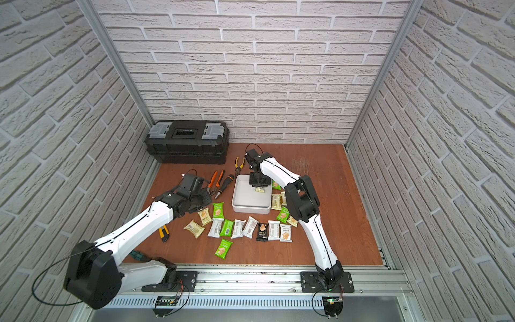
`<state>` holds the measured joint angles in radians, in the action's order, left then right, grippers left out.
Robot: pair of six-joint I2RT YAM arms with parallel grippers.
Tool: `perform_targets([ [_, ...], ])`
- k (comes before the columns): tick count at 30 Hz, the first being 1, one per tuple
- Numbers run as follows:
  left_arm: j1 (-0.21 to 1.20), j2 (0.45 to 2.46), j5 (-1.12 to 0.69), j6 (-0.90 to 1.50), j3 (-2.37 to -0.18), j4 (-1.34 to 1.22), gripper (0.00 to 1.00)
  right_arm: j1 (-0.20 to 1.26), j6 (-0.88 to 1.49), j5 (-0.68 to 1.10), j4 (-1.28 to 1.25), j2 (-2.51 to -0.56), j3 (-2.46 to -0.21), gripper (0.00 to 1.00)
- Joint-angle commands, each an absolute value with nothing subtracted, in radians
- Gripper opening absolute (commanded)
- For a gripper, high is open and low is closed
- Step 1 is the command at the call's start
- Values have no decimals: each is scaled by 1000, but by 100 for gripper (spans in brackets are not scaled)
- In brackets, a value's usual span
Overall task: Take the cookies out of the storage box
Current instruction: Pick up the cookie from the storage box, then place the cookie at the center of the board.
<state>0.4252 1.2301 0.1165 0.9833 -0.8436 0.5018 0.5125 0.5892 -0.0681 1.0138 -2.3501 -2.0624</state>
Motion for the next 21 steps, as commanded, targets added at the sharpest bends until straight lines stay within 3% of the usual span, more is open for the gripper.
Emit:
perform_targets([
  [1, 417, 1208, 147, 989, -833, 505, 42, 523, 556, -42, 1016, -2219, -2037, 31],
  [11, 416, 1219, 158, 994, -835, 494, 42, 500, 526, -107, 1033, -2052, -1936, 29],
  [21, 411, 1161, 273, 1013, -832, 540, 39, 343, 498, -123, 954, -2003, -1721, 28],
])
